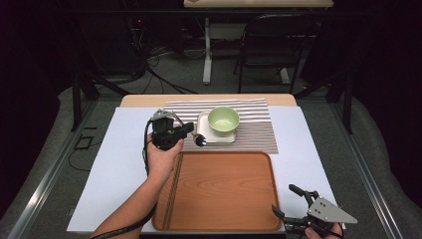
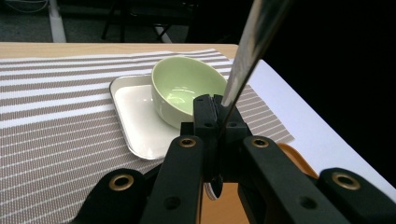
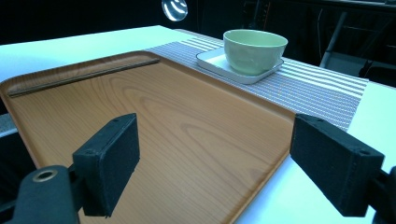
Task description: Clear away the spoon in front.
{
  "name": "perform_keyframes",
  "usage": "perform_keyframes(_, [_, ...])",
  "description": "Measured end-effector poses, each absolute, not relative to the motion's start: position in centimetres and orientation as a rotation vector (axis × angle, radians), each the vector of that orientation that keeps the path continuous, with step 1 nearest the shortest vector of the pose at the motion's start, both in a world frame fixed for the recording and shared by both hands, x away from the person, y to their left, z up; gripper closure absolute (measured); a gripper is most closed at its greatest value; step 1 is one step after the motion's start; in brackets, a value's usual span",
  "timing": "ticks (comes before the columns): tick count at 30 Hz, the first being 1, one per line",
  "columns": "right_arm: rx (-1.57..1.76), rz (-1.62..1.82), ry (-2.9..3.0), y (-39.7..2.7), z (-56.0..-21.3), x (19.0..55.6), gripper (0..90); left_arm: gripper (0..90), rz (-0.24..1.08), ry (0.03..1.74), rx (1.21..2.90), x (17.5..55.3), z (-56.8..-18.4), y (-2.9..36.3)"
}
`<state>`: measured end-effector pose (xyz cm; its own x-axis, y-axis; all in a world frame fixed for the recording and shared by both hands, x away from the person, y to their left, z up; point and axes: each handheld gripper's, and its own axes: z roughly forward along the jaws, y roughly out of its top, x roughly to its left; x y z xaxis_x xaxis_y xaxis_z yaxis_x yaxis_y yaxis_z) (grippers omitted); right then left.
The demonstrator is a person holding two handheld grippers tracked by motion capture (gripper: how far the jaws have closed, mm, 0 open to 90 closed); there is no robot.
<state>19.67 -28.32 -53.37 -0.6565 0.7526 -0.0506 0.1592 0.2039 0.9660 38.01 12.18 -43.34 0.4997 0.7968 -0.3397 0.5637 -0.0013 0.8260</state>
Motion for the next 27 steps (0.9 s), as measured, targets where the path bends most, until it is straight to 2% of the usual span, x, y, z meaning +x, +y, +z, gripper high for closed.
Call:
perform_keyframes(16, [0.845,1.469,1.958,-28.3,-53.4,19.7,15.4,89.0,0.243,1.192,1.709,35.2,-45.2,14.0])
perform_keyframes(27, [0.849,1.466,1.96,-28.2,-53.4,19.7,15.3,89.0,0.21,1.212,1.792,32.7,-46.6,15.7])
